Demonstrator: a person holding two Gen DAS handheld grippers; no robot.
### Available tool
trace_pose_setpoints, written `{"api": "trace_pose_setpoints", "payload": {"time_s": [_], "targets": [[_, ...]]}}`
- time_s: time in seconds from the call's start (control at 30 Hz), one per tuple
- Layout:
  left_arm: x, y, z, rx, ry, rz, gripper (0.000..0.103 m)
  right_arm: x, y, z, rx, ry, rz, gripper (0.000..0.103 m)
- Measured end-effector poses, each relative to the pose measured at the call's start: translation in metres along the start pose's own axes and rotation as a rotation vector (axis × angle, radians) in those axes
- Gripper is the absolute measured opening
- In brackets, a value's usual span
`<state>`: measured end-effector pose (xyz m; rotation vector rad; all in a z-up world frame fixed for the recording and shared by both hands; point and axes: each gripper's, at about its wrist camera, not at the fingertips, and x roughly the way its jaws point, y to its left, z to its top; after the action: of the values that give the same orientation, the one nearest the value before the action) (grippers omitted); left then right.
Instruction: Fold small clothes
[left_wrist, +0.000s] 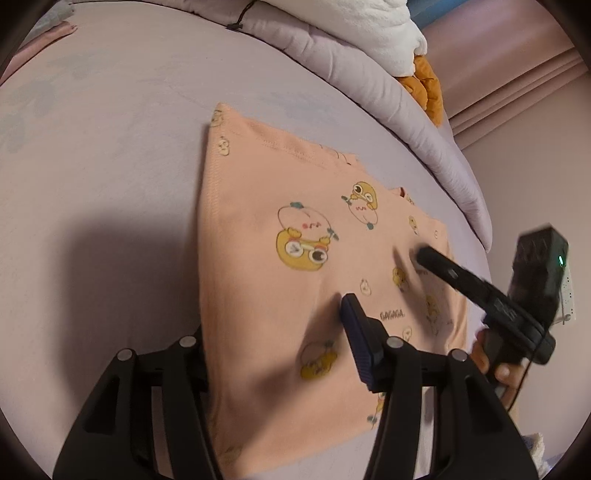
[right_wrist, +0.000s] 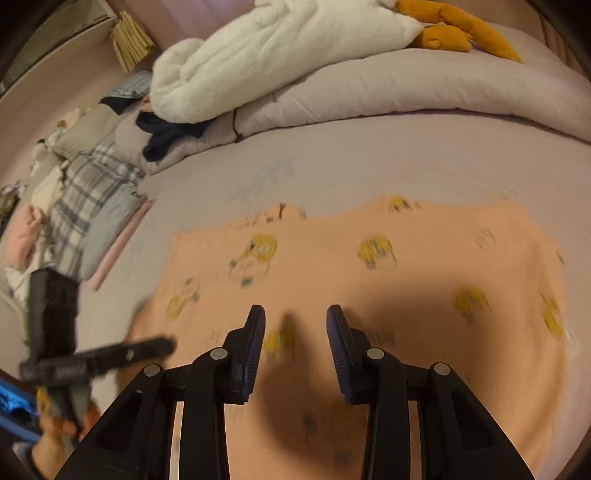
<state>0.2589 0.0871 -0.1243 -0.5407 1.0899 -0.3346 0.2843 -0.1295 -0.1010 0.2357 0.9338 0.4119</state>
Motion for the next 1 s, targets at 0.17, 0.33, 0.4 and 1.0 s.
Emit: {"api": "trace_pose_setpoints", "payload": {"time_s": [0.17,0.33,0.4,1.0], "targets": [[0.004,0.000,0.004,0.017,0.002,0.060,0.036,0.026,-0.005,0.003,0.008,0.021,-0.098,0.026],[0.005,0.000,0.004,0.023,0.008,0.084,0.032,0.009,0.003,-0.003,-0.033,0.044,-0.120,0.025],[0.005,0.000,0.006,0.017,0.010,0.084,0.031,-0.011,0.012,-0.014,-0.042,0.041,-0.054,0.025],[-0.021,-0.031,0.014,-0.005,-0.035,0.073,0.015,-0.065,0.025,-0.090,-0.079,0.096,0.039,0.025]]}}
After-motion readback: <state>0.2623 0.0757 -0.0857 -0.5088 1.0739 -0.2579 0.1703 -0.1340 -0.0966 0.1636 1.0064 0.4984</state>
